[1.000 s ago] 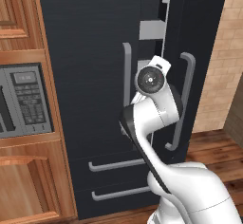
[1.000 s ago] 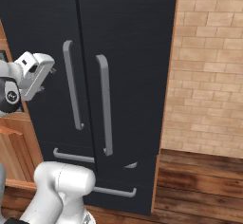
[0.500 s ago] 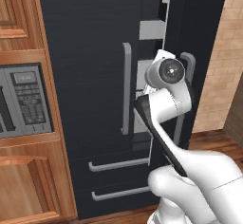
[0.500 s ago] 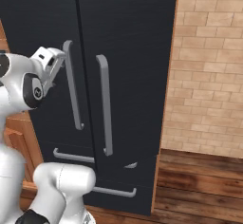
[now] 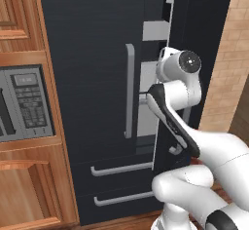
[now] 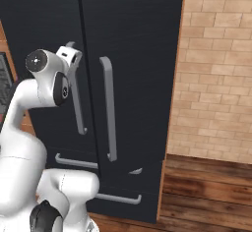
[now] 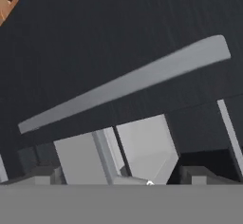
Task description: There is a bowl on the dining counter. Grab a lemon wedge from the fridge and place it in the bowl. Then get the liquor bottle and glass cup from the cabinet and place them next to the bowl.
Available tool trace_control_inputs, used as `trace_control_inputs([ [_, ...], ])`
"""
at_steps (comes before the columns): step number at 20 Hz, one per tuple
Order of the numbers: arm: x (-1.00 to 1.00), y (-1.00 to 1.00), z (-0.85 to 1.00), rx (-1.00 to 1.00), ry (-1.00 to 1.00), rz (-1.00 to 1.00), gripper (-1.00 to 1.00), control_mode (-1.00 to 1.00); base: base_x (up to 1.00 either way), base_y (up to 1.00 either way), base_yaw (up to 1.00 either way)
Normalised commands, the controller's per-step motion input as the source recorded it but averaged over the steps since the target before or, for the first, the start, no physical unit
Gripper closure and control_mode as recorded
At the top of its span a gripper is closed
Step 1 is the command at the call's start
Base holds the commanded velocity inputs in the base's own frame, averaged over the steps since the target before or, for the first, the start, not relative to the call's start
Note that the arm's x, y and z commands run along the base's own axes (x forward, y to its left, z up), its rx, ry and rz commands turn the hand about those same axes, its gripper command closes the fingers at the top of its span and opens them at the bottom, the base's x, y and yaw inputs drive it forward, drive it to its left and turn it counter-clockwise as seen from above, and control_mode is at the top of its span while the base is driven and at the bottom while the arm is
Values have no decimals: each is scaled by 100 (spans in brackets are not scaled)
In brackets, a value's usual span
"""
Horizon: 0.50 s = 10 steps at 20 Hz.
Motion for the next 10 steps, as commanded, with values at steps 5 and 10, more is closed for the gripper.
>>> trace_control_inputs([
  [5,22,0,0,-19,1,-12,-100,-100,0,0,0],
  [10,8,-2,0,-16,0,-18,-100,-100,0,0,0],
])
